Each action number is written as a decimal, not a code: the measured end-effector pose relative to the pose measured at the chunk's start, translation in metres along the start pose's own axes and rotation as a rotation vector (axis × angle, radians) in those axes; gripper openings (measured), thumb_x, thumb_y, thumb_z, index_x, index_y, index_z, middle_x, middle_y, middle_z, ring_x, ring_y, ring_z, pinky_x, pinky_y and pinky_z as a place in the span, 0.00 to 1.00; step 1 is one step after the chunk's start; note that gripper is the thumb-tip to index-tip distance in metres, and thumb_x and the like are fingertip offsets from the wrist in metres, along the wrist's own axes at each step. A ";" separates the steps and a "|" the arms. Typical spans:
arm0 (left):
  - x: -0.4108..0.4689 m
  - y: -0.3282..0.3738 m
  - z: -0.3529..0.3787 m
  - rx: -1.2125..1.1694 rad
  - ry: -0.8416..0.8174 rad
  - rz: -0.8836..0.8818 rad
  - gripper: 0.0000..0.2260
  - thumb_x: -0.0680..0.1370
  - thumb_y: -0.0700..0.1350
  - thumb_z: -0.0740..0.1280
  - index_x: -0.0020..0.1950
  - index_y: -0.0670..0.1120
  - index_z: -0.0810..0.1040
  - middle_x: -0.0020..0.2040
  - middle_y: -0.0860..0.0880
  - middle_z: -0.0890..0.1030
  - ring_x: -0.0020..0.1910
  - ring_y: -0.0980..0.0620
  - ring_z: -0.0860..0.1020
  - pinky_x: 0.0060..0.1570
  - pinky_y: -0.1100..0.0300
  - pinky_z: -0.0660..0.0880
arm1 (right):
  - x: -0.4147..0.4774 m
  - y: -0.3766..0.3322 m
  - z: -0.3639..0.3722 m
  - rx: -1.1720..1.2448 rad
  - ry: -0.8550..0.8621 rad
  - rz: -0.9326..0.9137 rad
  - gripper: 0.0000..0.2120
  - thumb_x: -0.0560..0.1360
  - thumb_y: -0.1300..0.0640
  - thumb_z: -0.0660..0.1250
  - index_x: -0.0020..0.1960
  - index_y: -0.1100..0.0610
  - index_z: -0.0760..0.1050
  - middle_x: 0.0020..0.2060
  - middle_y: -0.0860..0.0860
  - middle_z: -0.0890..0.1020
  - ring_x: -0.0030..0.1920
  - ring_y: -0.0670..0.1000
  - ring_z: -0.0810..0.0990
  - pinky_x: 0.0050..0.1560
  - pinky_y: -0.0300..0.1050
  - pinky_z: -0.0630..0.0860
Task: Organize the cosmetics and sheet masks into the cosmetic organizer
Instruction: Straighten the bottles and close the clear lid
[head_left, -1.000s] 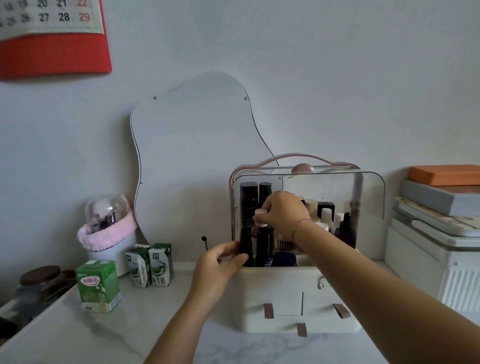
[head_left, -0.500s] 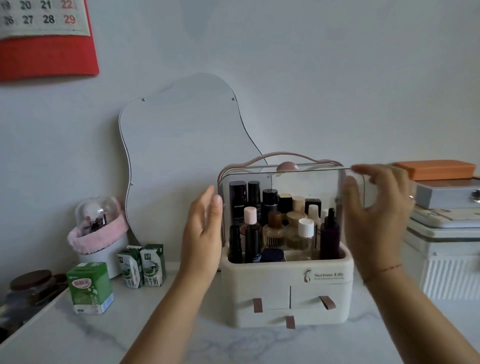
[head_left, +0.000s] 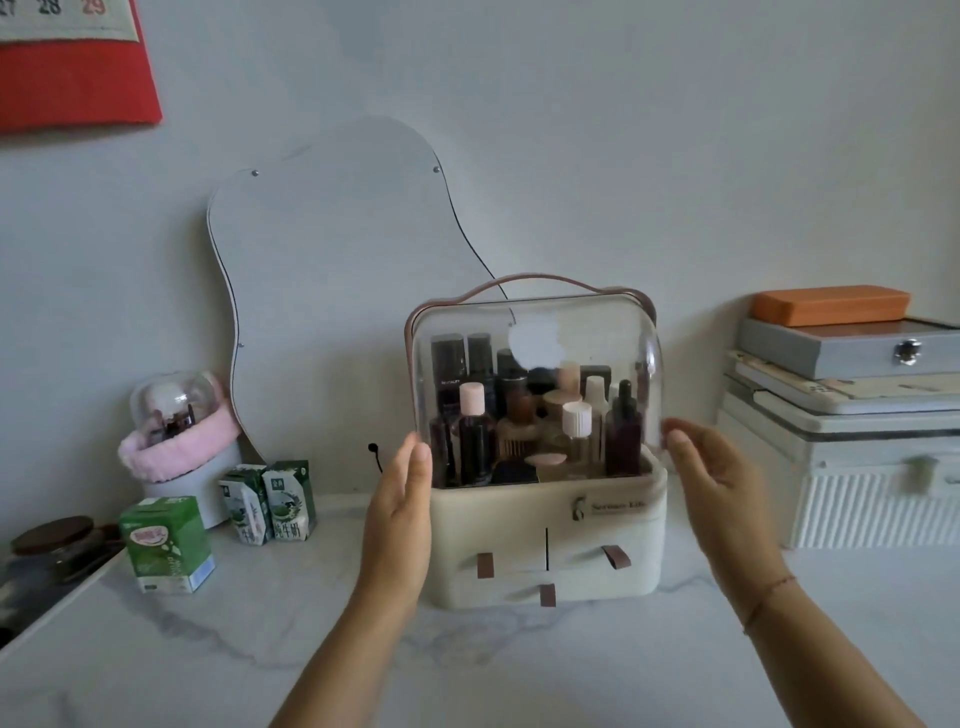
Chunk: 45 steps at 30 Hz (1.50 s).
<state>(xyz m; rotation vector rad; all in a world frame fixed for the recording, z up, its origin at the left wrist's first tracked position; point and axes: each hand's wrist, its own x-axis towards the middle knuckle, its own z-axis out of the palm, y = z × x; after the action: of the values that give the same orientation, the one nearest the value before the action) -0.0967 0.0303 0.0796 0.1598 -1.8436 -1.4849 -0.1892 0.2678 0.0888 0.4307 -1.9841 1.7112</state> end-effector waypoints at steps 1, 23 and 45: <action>-0.002 -0.006 0.002 0.018 0.000 -0.002 0.30 0.73 0.64 0.54 0.72 0.53 0.65 0.71 0.57 0.68 0.68 0.62 0.65 0.64 0.64 0.60 | -0.004 0.006 0.002 0.004 -0.024 0.024 0.14 0.77 0.52 0.61 0.61 0.52 0.75 0.51 0.44 0.81 0.54 0.44 0.79 0.57 0.47 0.76; -0.011 -0.089 0.036 -0.231 -0.330 -0.244 0.36 0.67 0.68 0.68 0.72 0.63 0.60 0.64 0.61 0.76 0.62 0.62 0.74 0.54 0.69 0.73 | -0.013 0.096 -0.015 0.254 -0.276 0.327 0.30 0.65 0.44 0.71 0.64 0.50 0.69 0.53 0.49 0.82 0.53 0.48 0.82 0.52 0.42 0.77; 0.034 -0.111 0.156 -0.018 -0.392 -0.191 0.28 0.69 0.45 0.76 0.60 0.63 0.66 0.54 0.63 0.78 0.51 0.68 0.77 0.41 0.73 0.72 | 0.030 0.138 -0.039 -0.041 0.313 0.641 0.25 0.67 0.43 0.73 0.27 0.57 0.64 0.24 0.49 0.68 0.26 0.49 0.66 0.28 0.41 0.60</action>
<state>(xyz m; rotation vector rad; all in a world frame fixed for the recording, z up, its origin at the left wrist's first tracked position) -0.2549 0.1006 -0.0099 0.0377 -2.1717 -1.7615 -0.2812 0.3317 -0.0057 -0.5215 -2.0315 1.9347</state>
